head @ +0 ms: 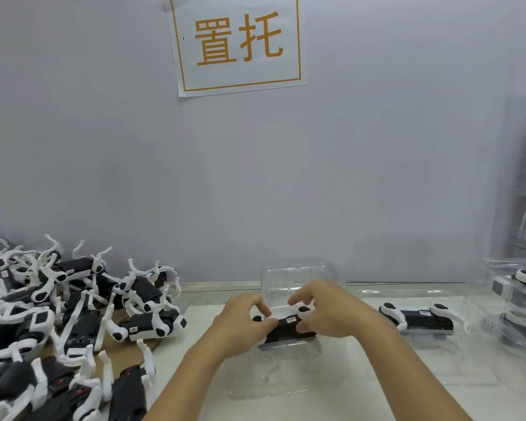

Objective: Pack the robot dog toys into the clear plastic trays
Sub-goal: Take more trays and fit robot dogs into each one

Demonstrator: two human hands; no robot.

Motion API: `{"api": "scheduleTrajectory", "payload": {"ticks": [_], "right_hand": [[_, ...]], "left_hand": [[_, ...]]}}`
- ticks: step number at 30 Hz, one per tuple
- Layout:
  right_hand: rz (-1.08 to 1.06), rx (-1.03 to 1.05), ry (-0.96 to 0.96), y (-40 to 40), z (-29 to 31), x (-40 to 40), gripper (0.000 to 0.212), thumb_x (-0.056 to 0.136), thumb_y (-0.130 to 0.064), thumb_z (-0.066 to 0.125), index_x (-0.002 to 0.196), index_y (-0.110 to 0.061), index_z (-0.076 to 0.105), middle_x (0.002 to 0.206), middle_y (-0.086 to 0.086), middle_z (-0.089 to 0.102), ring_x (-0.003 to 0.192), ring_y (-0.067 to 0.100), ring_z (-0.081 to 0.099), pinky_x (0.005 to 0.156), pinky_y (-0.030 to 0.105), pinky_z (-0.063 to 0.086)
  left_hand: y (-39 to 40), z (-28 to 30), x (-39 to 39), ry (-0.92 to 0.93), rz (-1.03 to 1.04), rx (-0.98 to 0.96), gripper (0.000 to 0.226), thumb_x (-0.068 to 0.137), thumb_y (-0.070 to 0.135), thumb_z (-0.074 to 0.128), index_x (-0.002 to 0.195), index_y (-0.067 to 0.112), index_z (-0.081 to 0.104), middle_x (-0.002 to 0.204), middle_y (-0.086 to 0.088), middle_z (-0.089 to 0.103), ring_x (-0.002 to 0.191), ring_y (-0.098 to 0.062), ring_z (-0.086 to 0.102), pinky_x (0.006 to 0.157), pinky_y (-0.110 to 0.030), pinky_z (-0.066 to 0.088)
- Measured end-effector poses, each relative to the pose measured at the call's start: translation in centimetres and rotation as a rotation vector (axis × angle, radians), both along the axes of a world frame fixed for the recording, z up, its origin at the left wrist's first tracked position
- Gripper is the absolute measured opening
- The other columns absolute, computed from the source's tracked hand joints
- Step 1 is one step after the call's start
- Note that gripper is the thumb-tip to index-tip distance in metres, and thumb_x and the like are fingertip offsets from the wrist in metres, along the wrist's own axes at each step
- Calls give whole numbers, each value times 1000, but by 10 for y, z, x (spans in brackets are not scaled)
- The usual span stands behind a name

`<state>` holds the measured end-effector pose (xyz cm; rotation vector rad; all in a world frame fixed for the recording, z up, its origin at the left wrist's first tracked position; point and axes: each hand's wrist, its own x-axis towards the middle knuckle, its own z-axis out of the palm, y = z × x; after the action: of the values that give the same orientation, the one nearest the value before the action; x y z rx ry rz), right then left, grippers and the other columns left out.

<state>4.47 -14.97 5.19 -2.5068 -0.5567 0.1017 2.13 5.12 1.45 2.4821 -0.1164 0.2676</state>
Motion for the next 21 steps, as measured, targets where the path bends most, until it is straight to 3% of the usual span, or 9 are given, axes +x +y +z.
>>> {"api": "scheduleTrajectory", "payload": {"ticks": [4, 7, 10, 14, 18, 21], "right_hand": [[-81, -64, -3, -17, 7, 1, 29, 77, -47, 76, 102, -33, 73, 87, -13, 65, 72, 2, 61, 56, 17, 41], [-93, -65, -67, -15, 6, 1, 20, 82, -42, 73, 80, -22, 78, 73, -3, 72, 60, 8, 56, 50, 18, 42], [-100, -37, -106, -12, 3, 1, 24, 85, -33, 72, 75, -12, 76, 58, 0, 58, 51, 13, 44, 44, 17, 36], [-141, -5, -127, -8, -3, 1, 26, 89, -18, 68, 70, 0, 68, 59, 1, 46, 52, 17, 38, 47, 18, 32], [-155, 9, -124, -6, -6, 0, 31, 91, -17, 71, 60, -17, 63, 57, -6, 53, 49, 8, 46, 44, 8, 32], [-148, 19, -106, -7, -5, 0, 38, 90, -17, 71, 55, -22, 57, 60, -6, 52, 51, 9, 47, 46, 11, 35]], "left_hand": [[-1, 0, 0, 0, 5, 1, 16, 86, 44, 65, 83, 33, 55, 112, 16, 54, 116, -13, 48, 103, -44, 41], [0, -1, 1, 19, -6, 2, 15, 84, 45, 65, 83, 35, 54, 116, 16, 54, 117, -10, 45, 100, -38, 42], [3, -1, 1, 42, -46, -34, 12, 81, 41, 66, 84, 37, 55, 118, 16, 52, 115, -6, 43, 84, -23, 41], [4, -2, 2, 29, -52, -40, 11, 78, 38, 64, 84, 35, 55, 111, 24, 50, 115, -8, 42, 78, -21, 40], [2, 0, 2, 16, -44, -7, 10, 82, 37, 64, 87, 34, 55, 112, 24, 50, 118, -7, 38, 91, -27, 40], [1, 1, 0, 9, -38, 12, 12, 85, 38, 65, 89, 33, 55, 115, 22, 50, 119, -8, 37, 98, -32, 39]]}}
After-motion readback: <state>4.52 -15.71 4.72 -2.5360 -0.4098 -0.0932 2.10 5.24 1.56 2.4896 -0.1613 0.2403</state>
